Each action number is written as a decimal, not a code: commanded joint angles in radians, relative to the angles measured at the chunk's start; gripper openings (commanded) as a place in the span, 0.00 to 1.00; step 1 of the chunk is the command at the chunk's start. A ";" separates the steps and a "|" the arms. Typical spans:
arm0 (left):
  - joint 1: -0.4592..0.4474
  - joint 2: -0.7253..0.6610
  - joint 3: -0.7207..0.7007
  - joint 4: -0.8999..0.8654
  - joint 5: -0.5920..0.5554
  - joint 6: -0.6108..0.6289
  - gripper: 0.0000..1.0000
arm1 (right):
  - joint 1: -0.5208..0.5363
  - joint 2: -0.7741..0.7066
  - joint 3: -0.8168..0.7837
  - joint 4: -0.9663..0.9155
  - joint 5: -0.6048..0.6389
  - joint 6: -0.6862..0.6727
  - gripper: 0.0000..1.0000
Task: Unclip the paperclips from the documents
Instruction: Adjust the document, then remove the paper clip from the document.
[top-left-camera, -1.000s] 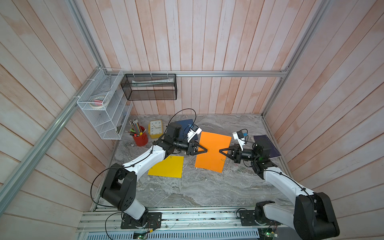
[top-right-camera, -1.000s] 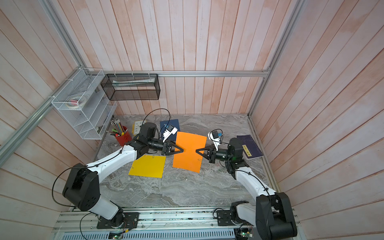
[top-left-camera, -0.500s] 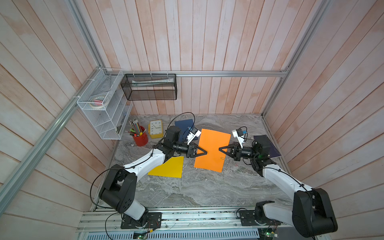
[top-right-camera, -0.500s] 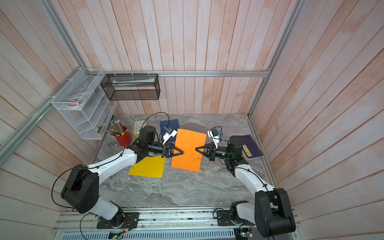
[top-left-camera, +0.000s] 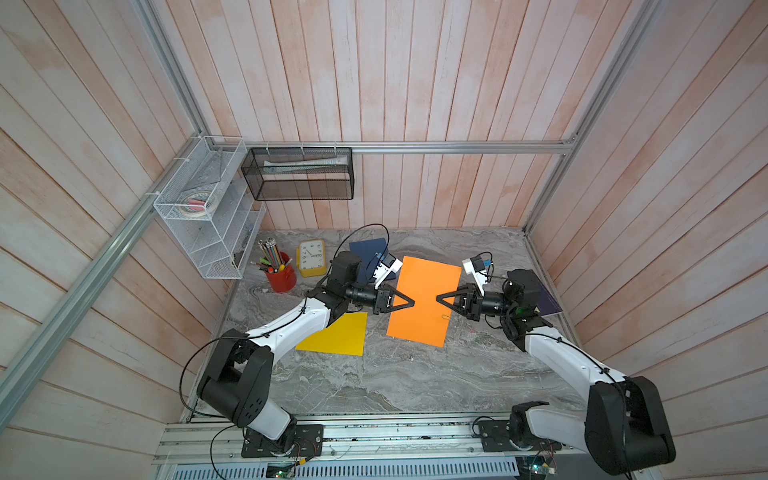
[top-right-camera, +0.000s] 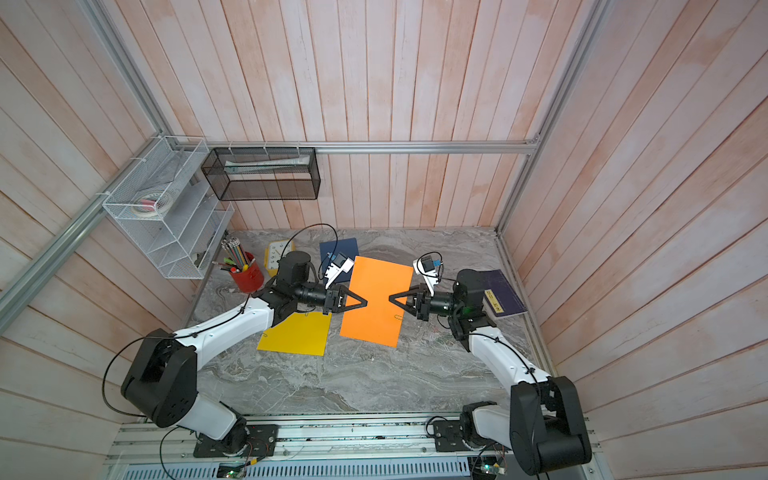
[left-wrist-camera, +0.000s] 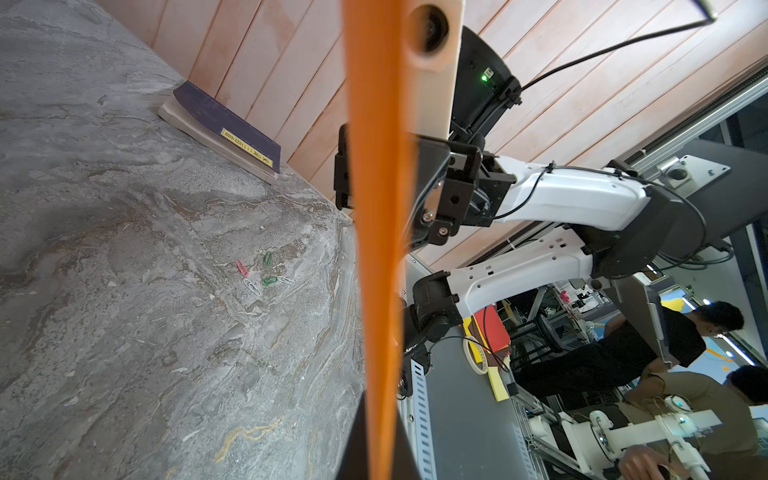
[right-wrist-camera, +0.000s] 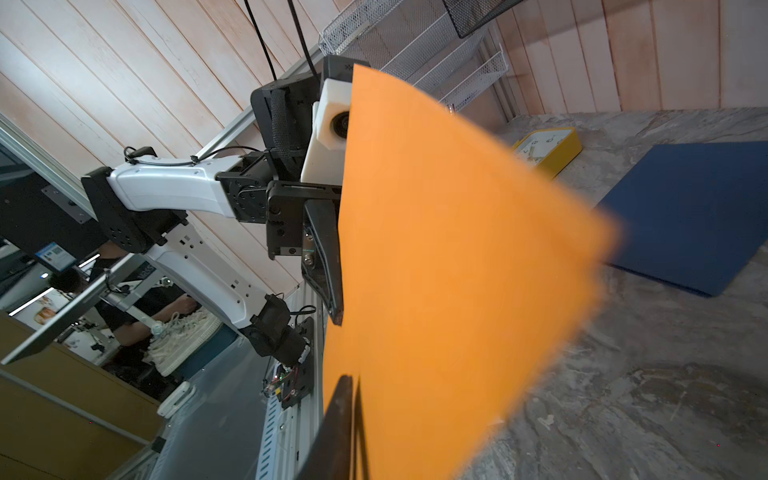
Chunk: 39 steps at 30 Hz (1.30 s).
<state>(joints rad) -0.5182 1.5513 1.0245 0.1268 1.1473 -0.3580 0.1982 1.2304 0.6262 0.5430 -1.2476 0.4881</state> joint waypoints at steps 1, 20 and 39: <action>0.009 -0.042 -0.015 -0.008 0.004 0.031 0.00 | 0.006 -0.003 0.023 -0.046 -0.019 -0.038 0.28; 0.050 -0.072 -0.012 -0.042 0.018 0.057 0.00 | 0.023 -0.026 -0.046 -0.118 -0.057 -0.068 0.36; 0.070 -0.081 -0.013 -0.080 0.016 0.086 0.00 | 0.024 -0.040 -0.049 -0.113 -0.052 -0.053 0.12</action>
<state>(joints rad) -0.4561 1.4948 1.0233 0.0566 1.1484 -0.2966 0.2157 1.2057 0.5873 0.4332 -1.2846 0.4408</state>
